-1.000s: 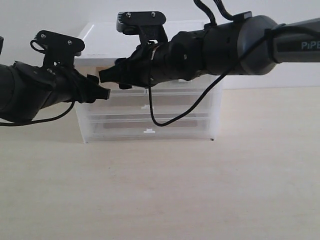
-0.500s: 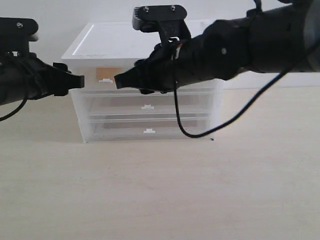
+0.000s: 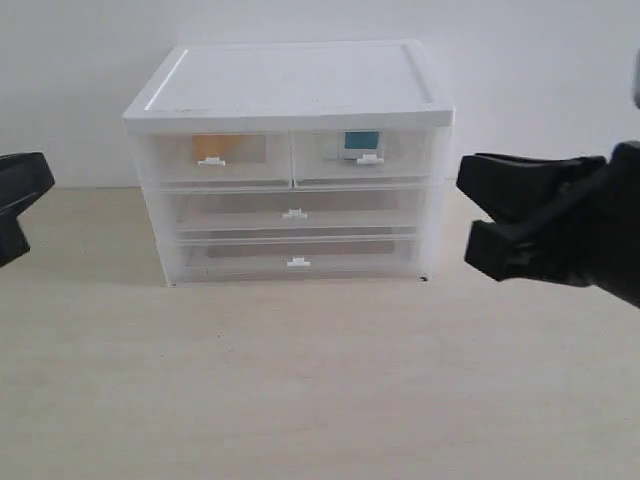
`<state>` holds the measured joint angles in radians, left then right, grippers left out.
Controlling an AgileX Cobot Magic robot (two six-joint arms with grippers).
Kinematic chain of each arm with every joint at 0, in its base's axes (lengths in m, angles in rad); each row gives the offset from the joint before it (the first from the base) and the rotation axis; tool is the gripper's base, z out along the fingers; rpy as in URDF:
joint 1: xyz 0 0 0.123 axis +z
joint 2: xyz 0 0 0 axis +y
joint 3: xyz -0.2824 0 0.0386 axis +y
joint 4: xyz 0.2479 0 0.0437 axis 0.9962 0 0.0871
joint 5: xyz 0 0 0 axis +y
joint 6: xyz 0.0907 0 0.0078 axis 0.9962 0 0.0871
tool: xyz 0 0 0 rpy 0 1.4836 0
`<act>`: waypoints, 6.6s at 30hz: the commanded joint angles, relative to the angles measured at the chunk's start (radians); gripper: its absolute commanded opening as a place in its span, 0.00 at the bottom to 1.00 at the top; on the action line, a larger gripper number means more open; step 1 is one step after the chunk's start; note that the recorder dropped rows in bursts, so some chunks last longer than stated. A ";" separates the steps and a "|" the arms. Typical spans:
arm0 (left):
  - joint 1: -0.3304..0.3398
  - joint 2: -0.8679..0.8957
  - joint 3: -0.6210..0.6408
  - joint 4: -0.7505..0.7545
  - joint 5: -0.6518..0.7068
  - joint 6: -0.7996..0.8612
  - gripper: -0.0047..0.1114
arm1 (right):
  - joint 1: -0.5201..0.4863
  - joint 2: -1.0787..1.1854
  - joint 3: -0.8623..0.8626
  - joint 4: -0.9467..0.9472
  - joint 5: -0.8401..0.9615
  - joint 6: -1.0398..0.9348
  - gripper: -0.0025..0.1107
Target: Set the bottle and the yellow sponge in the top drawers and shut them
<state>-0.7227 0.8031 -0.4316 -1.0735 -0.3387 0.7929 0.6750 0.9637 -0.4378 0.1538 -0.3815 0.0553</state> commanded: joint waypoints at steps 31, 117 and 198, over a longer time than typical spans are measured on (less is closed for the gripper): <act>-0.124 0.128 0.106 0.454 -0.098 -0.487 0.07 | -0.007 -0.093 0.127 0.049 -0.054 -0.010 0.02; 0.771 -0.803 0.432 1.015 0.631 -0.736 0.07 | -0.005 -0.093 0.127 0.075 -0.111 -0.234 0.02; 0.771 -0.803 0.432 1.015 0.631 -0.736 0.07 | -0.495 -0.964 0.438 -0.242 0.730 0.021 0.02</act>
<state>0.0452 0.0039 -0.0036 -0.0601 0.2949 0.0649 0.1865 0.0050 -0.0044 -0.0794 0.3524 0.0723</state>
